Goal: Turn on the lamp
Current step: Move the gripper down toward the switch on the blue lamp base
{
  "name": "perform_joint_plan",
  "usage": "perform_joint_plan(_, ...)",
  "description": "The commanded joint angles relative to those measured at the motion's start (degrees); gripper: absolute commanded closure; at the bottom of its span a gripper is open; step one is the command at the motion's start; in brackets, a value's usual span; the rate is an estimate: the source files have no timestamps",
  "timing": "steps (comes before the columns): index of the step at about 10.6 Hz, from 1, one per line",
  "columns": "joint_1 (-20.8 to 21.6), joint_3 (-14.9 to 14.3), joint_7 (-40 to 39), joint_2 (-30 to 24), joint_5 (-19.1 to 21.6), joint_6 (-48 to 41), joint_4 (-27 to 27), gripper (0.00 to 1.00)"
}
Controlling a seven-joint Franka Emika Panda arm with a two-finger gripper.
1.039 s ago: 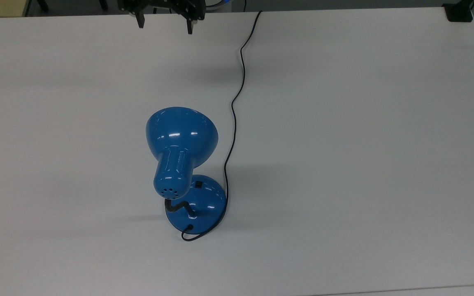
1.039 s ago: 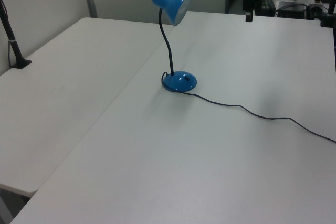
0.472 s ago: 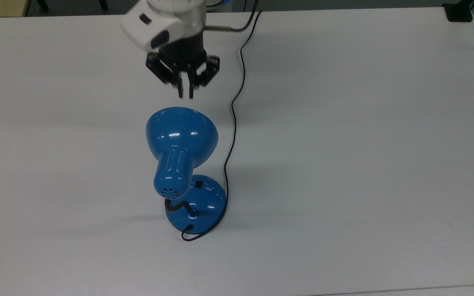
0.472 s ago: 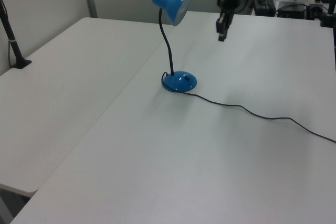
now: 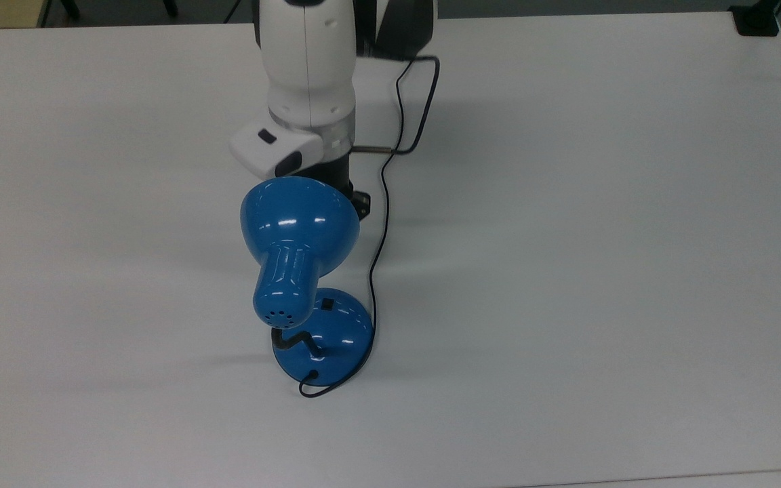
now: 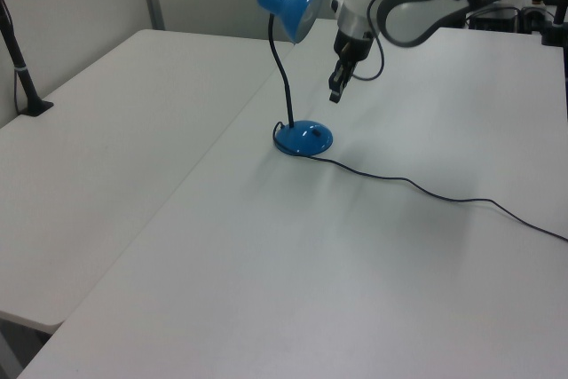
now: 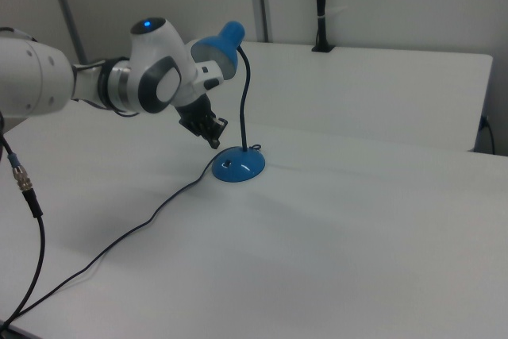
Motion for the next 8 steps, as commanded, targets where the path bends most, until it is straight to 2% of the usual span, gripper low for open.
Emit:
perform_joint_plan(1,0.9,-0.3,0.8,5.0,0.6,9.2,0.3,1.00)
perform_joint_plan(8,1.7,-0.8,3.1,11.5,0.1,17.3,2.3,1.00)
